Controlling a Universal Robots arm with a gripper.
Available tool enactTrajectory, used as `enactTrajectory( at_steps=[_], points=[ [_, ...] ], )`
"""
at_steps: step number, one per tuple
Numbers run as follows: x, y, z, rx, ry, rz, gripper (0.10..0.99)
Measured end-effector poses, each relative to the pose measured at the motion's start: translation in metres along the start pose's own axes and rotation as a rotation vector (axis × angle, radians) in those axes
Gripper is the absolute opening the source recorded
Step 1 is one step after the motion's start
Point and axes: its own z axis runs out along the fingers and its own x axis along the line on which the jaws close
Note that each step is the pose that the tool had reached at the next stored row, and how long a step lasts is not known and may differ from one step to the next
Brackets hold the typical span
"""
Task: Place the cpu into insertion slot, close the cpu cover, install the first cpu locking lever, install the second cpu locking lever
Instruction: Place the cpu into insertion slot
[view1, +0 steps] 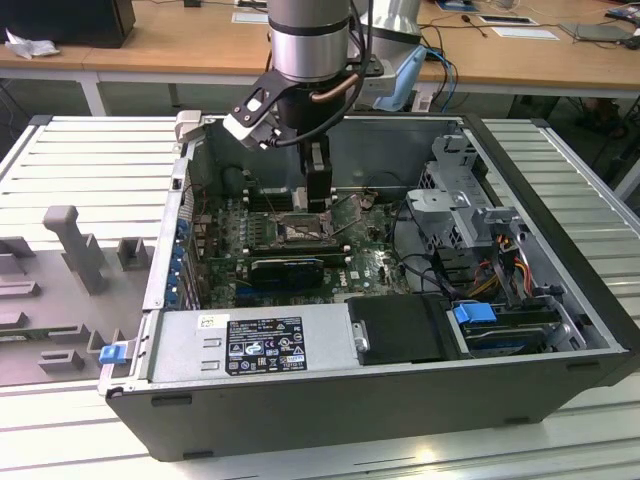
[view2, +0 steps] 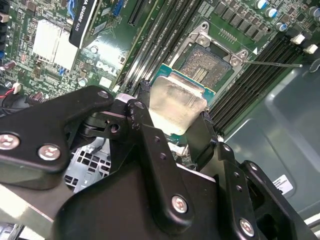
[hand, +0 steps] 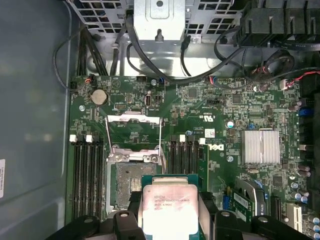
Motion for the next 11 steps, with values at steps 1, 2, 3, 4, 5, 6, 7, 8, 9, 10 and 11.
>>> enactTrajectory(
  at_steps=[1,2,3,4,5,6,7,8,9,10,11],
  points=[
    [0.0,-0.0001,0.0013,0.0,0.0,0.0,0.533],
    [0.0,-0.0002,0.0021,0.0,0.0,0.0,0.533],
    [0.0,-0.0002,0.0027,0.0,0.0,0.0,0.533],
    [0.0,-0.0003,0.0037,0.0,0.0,0.0,0.533],
    [0.0,-0.0004,0.0045,0.0,0.0,0.0,0.533],
    [-0.0001,-0.0005,0.0058,0.0,0.0,0.0,0.533],
    [-0.0001,-0.0006,0.0067,0.0,0.0,0.0,0.533],
    [-0.0001,-0.0006,0.0071,0.0,0.0,0.0,0.533],
    [-0.0001,-0.0007,0.0075,0.0,0.0,0.0,0.533],
    [-0.0001,-0.0007,0.0082,0.0,0.0,0.0,0.533],
    [-0.0001,-0.0008,0.0086,0.0,0.0,0.0,0.533]
  ],
)
